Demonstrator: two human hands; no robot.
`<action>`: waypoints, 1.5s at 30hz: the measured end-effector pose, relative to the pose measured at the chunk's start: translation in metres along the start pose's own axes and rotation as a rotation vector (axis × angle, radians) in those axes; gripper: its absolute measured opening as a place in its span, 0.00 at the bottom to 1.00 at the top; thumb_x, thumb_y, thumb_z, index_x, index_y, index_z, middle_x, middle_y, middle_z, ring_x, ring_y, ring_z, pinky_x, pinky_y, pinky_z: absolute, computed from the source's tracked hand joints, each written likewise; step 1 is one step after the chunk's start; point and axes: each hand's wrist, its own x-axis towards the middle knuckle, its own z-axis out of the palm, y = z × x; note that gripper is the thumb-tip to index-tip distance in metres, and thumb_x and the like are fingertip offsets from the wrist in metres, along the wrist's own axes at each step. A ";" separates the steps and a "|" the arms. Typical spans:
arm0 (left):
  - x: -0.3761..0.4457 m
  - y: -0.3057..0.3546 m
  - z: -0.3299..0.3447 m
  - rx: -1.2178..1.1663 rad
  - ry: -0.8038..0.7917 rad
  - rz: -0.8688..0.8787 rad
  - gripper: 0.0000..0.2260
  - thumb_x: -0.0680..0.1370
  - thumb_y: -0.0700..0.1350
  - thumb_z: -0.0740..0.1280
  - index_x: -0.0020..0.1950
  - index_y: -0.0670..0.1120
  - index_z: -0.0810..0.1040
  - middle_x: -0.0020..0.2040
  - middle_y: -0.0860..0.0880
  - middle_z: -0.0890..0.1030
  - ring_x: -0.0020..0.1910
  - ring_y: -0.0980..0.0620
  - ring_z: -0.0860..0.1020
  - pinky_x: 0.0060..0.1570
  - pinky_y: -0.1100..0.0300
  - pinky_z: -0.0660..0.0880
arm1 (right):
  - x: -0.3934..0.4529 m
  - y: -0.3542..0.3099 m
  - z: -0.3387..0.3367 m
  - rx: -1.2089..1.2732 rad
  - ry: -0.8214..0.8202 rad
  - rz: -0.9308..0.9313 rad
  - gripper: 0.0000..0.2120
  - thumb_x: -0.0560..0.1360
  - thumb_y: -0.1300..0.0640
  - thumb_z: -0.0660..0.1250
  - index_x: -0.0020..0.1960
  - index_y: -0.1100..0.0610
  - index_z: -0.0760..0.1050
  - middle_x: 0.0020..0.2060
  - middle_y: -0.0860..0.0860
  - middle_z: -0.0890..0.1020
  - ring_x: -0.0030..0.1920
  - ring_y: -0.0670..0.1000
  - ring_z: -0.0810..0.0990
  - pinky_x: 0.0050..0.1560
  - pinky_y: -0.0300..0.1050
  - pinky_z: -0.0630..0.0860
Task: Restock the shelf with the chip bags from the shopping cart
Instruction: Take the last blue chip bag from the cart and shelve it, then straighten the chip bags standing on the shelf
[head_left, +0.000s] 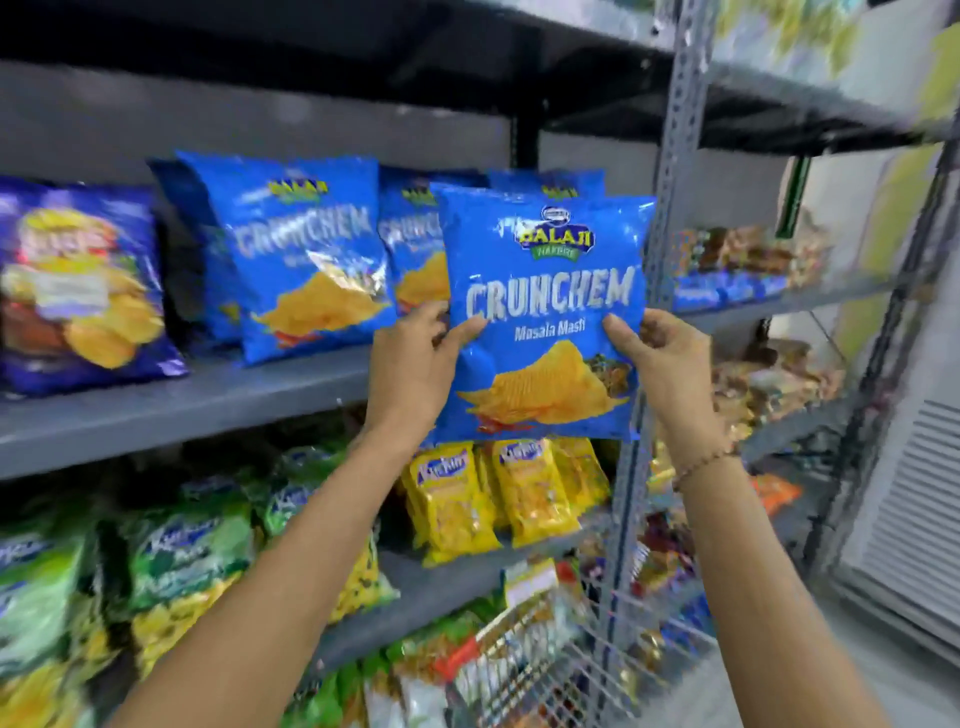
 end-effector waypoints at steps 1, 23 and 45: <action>0.010 0.005 -0.005 -0.010 0.009 0.006 0.13 0.75 0.50 0.67 0.52 0.41 0.79 0.44 0.45 0.85 0.44 0.48 0.82 0.44 0.55 0.79 | 0.012 -0.005 0.009 -0.002 0.004 -0.020 0.02 0.72 0.58 0.70 0.43 0.56 0.80 0.34 0.48 0.86 0.38 0.47 0.82 0.43 0.43 0.80; 0.160 -0.071 0.047 0.141 0.027 -0.218 0.14 0.78 0.42 0.63 0.63 0.40 0.71 0.63 0.41 0.77 0.59 0.42 0.77 0.59 0.50 0.73 | 0.188 0.063 0.111 0.055 -0.081 0.116 0.29 0.71 0.51 0.70 0.67 0.62 0.67 0.61 0.56 0.77 0.62 0.53 0.75 0.56 0.41 0.71; 0.056 -0.117 -0.230 0.527 0.629 -0.176 0.17 0.74 0.43 0.68 0.62 0.43 0.73 0.58 0.40 0.76 0.57 0.44 0.73 0.57 0.55 0.70 | -0.017 -0.048 0.315 0.098 -0.684 -0.199 0.16 0.73 0.58 0.68 0.59 0.62 0.74 0.47 0.52 0.80 0.46 0.44 0.79 0.53 0.37 0.76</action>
